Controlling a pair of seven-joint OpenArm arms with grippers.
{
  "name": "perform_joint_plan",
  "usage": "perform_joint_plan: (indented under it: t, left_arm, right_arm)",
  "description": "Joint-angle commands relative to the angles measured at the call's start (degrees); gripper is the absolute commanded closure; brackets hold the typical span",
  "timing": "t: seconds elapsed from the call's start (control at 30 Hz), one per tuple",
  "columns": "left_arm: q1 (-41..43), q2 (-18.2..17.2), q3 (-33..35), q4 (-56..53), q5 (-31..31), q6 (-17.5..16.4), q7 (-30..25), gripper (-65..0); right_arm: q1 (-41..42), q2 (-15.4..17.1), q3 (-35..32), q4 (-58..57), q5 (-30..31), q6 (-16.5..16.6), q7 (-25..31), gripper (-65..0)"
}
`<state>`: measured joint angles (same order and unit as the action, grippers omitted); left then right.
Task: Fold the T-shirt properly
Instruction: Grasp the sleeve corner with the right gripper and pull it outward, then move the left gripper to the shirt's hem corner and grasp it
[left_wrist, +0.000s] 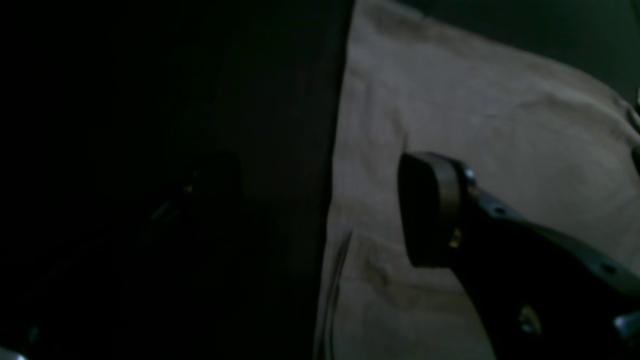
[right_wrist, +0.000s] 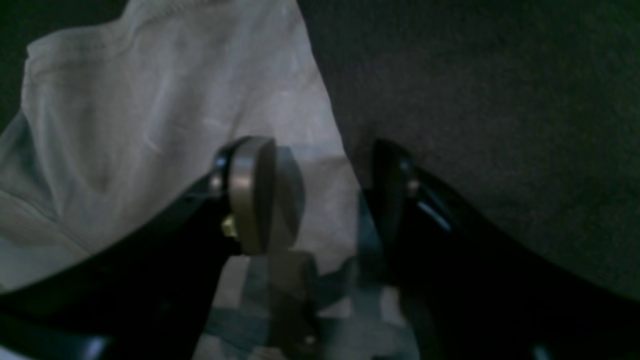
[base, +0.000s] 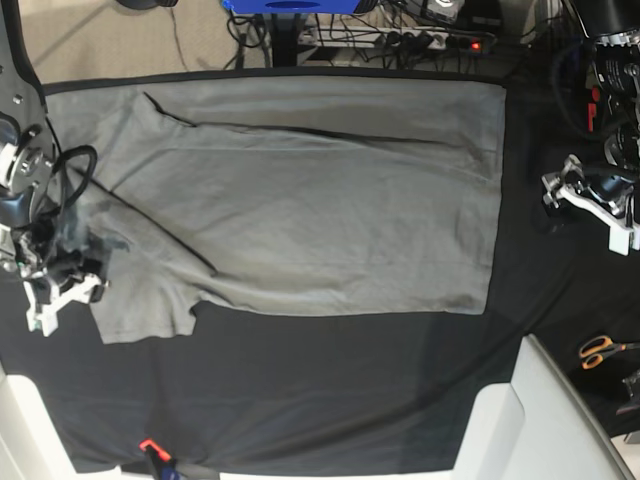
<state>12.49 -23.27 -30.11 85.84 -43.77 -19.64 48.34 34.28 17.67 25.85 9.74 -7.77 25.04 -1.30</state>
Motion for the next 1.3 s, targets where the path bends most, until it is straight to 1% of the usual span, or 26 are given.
perform_joint_plan:
  t: [0.0,0.17,0.27,0.37,0.43,0.5,0.53,0.63,0.67,0.7,0.73,0.97,1.0,1.13,1.27]
  left_arm:
    - [-0.6,-1.2,-0.3,0.8,-0.9,-0.3,-1.2,-47.2]
    - [-0.6,-1.2,-0.3,0.8,-0.9,-0.3,-1.2,-47.2]
    - [-0.6,-1.2,-0.3,0.8,-0.9,-0.3,-1.2,-47.2]
    - [-0.6,-1.2,-0.3,0.8,-0.9,-0.3,-1.2,-47.2]
    - [-0.6,-1.3,-0.3,0.8,-0.9,-0.3,-1.2,-47.2]
    - [-0.6,-1.4,-0.3,0.8,-0.9,-0.3,-1.2,-47.2]
    - [-0.6,-1.4,-0.3,0.7,-0.9,-0.2,-1.2,-47.2]
    - [-0.6,-1.4,-0.5,0.6,-0.9,-0.1,-1.2,-47.2]
    - [-0.8,-1.4,-0.5,0.4,-0.9,-0.1,-1.2,-47.2]
    - [-1.6,-1.4,-0.4,-0.3,-0.9,-0.1,-1.2,-47.2]
    - [-3.0,-1.4,-0.3,-1.8,-0.9,-0.1,-1.2,-47.2]
    - [-14.2,-1.2,0.0,-18.1,-0.8,-0.1,-1.2,-47.2]
    - [-15.5,-1.2,0.6,-20.4,-0.8,-0.1,-1.2,-47.2]
    - [-18.1,-1.4,7.0,-26.9,-0.8,0.0,-1.7,-47.2]
    - [-18.2,-1.2,13.4,-30.6,-0.8,0.0,-8.8,-47.2]
  right_arm:
    - [1.8,0.7,-0.1,0.7,0.3,0.3,1.0,-32.3]
    - [1.9,0.4,-0.1,0.5,0.3,0.3,0.9,-32.3]
    - [1.9,-0.8,-0.2,0.5,0.3,0.3,0.9,-32.3]
    - [1.9,-1.1,-0.2,0.7,0.3,0.3,-0.2,-32.1]
    - [1.9,-2.1,-0.2,0.8,0.3,0.3,-0.4,-32.1]
    - [2.0,-2.1,-0.2,0.9,0.3,0.3,-0.4,-30.9]
    - [2.1,-2.1,-0.2,0.9,0.3,0.3,-0.4,-27.6]
    - [2.4,-2.1,-0.2,0.9,0.3,0.3,-0.4,-11.3]
    - [2.4,-2.0,-0.3,0.9,0.3,0.3,-0.4,-6.8]
    - [2.4,-2.0,-0.3,0.9,0.3,0.2,-0.4,-2.6]
    - [2.4,-2.0,-0.3,0.9,0.3,0.2,-0.4,0.0]
    - [1.6,-2.1,-0.3,3.8,0.2,0.2,-0.5,0.0]
    - [1.6,-2.1,-0.3,3.9,0.2,0.2,-0.5,0.0]
    - [1.6,-2.1,-0.3,3.9,0.2,0.4,-0.6,0.0]
    - [1.5,-2.1,-0.3,3.9,0.2,0.4,-0.6,0.0]
